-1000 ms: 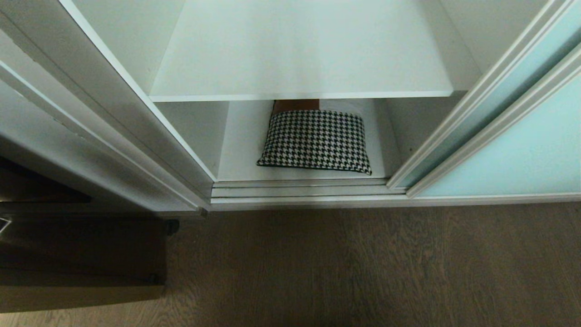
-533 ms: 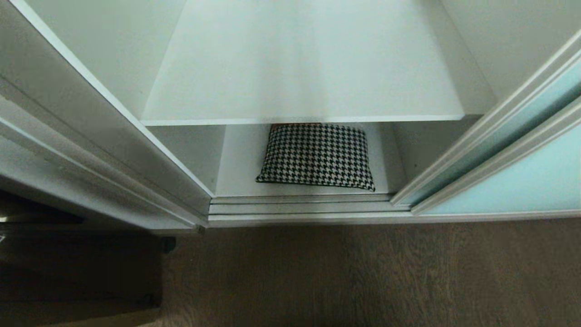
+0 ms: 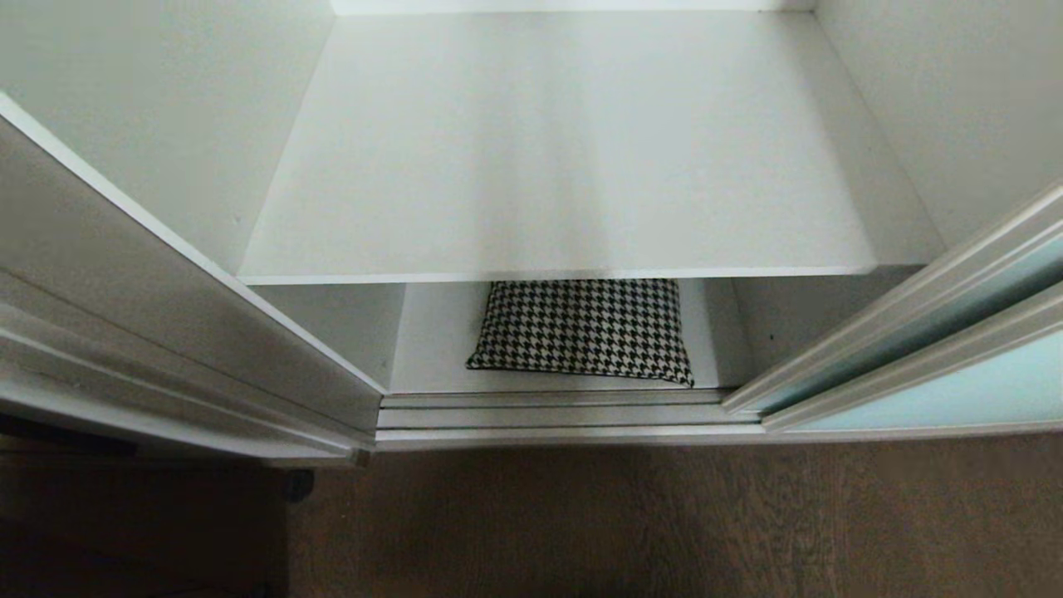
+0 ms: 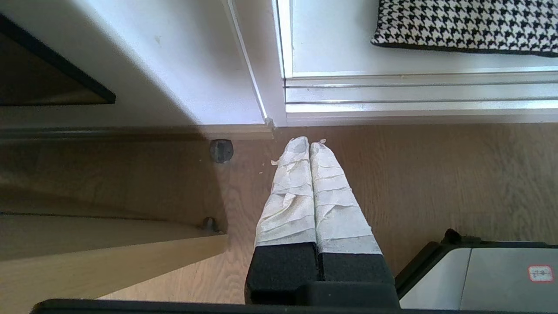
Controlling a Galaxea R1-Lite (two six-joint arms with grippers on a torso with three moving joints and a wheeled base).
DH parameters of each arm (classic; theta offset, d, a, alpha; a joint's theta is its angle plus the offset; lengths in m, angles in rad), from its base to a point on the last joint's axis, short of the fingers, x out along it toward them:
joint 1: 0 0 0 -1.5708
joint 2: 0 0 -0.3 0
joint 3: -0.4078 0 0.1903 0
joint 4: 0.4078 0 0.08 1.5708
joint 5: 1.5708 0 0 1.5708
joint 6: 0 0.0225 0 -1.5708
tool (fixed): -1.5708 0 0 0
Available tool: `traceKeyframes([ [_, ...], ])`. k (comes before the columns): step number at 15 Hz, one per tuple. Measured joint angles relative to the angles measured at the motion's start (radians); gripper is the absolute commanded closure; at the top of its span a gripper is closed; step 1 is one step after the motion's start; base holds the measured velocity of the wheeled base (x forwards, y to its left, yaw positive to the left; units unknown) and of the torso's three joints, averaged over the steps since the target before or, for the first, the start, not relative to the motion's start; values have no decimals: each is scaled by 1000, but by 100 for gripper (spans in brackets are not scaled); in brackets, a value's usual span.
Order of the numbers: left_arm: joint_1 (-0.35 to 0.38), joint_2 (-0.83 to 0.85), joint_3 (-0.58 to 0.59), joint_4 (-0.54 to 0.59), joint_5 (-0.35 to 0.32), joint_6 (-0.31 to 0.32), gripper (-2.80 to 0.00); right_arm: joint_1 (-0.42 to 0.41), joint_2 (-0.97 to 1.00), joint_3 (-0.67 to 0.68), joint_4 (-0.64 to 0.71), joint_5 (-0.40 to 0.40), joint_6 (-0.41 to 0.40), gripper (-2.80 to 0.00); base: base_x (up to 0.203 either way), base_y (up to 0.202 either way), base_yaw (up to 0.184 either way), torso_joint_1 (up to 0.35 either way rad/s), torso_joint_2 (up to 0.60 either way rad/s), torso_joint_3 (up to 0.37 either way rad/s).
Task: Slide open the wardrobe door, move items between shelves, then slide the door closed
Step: Place the pillow on the higher shelf
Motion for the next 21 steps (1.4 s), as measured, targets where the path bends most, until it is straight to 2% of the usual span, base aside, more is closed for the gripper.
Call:
traceKeyframes([
  [21, 0, 0, 0, -1, 5, -19, 0, 0, 0, 0, 0, 0, 0, 0, 0, 0, 0, 0, 0, 0],
])
